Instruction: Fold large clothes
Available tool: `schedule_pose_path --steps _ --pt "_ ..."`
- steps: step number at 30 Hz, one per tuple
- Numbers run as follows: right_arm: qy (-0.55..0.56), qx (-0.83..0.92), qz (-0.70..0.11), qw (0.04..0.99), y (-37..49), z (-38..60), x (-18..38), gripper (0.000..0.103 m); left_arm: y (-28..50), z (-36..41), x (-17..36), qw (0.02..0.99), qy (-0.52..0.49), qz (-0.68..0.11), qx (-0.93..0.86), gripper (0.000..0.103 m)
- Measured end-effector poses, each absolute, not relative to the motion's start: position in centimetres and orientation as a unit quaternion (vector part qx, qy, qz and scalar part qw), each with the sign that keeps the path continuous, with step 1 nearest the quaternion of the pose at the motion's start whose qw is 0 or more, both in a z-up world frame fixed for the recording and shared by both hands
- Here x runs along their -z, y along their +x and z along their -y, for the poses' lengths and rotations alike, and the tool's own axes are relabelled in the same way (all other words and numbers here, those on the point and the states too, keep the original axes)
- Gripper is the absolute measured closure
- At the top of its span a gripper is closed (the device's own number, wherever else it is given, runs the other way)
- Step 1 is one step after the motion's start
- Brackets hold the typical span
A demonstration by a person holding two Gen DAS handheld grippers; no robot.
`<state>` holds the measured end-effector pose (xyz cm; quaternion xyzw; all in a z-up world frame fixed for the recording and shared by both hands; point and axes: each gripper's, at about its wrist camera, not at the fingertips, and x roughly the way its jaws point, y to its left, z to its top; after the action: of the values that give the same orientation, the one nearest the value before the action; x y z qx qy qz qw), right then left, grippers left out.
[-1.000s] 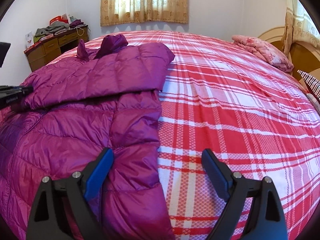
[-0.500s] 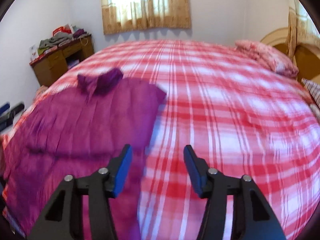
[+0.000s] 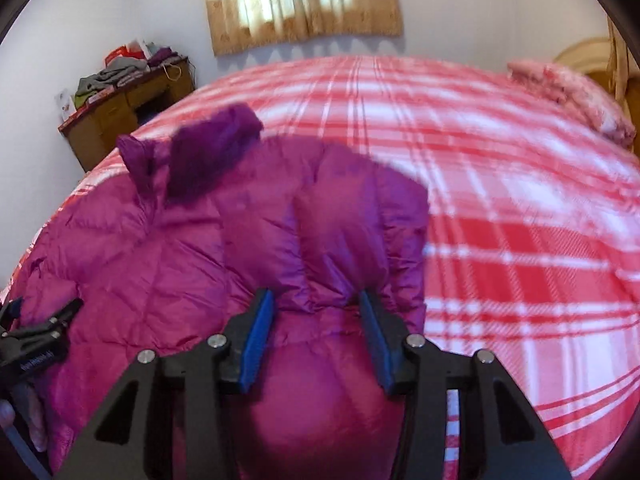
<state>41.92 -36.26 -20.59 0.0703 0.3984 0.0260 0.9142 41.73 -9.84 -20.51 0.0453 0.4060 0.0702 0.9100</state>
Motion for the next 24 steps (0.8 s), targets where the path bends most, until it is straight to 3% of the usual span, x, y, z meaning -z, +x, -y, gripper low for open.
schedule_pose_path --steps 13,18,24 --pt "0.057 -0.023 -0.399 0.915 41.3 36.0 19.5 0.055 42.2 9.9 21.3 0.907 0.042 -0.412 -0.074 0.001" --pt "0.066 -0.058 -0.359 0.929 37.2 35.0 16.2 0.042 42.2 9.6 21.2 0.908 0.033 -0.413 -0.069 0.001" --pt "0.014 -0.062 -0.401 0.914 36.8 32.7 19.9 0.047 42.3 9.2 21.3 0.907 0.023 -0.416 -0.063 0.001"
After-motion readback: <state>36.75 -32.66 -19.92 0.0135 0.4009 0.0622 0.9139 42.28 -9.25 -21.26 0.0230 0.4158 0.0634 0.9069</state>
